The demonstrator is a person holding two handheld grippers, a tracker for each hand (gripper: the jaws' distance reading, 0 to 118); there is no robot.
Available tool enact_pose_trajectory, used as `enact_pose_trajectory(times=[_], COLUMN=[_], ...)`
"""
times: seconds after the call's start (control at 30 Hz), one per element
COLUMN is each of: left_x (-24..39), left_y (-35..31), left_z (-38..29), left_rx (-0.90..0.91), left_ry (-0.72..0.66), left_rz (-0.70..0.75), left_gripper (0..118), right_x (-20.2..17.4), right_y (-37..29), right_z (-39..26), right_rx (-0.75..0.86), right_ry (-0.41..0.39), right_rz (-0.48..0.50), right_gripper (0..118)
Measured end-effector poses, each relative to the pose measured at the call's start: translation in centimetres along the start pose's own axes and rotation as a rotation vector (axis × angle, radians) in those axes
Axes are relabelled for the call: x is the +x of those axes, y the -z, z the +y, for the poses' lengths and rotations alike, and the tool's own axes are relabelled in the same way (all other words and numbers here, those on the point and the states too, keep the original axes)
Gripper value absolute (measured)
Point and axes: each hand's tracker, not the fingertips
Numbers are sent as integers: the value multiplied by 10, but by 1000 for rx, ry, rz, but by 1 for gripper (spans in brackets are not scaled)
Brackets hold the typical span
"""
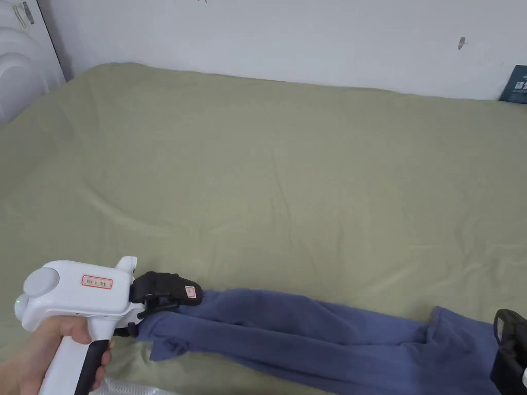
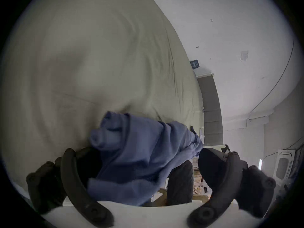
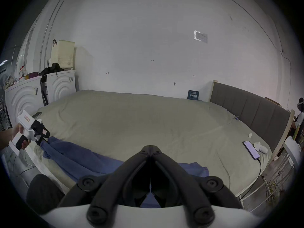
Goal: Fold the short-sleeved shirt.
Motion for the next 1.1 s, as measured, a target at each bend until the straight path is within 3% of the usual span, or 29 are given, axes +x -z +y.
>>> enact_pose_trajectory(times=[0.07, 0.1, 0.13, 0.17, 0.2, 0.23, 0.43, 0.67, 0.8, 1.1], left_x=[-10, -8, -6, 6, 7, 7, 44, 61, 56, 182], left_y=[2, 2, -1, -3, -5, -4, -23, -90, -103, -44], left_z=[8, 8, 6, 5, 4, 0, -6, -16, -11, -50], left_rx=[-6, -9, -3, 6, 27, 39, 81, 209, 221, 159], left_ry=[3, 2, 4, 26, 30, 20, 1, 69, 73, 375], left_rz=[5, 12, 29, 74, 134, 187, 157, 342, 361, 434], left_gripper=[115, 109, 74, 14, 8, 8, 8, 8, 8, 8], right_x=[1, 2, 2, 3, 3, 5, 13, 21, 24, 33], right_y=[-1, -1, -1, -2, -4, -5, -11, -11, -11, -18], right_z=[-1, -1, -1, -2, -2, -2, 5, 13, 15, 14], right_rx=[-3, -5, -9, -8, -4, -3, 23, 45, 58, 62], right_ry=[3, 6, 9, 11, 13, 17, 23, 30, 47, 69], right_rz=[1, 5, 7, 5, 5, 8, 17, 30, 38, 34], right_gripper=[0, 0, 0, 0, 0, 0, 0, 0, 0, 0])
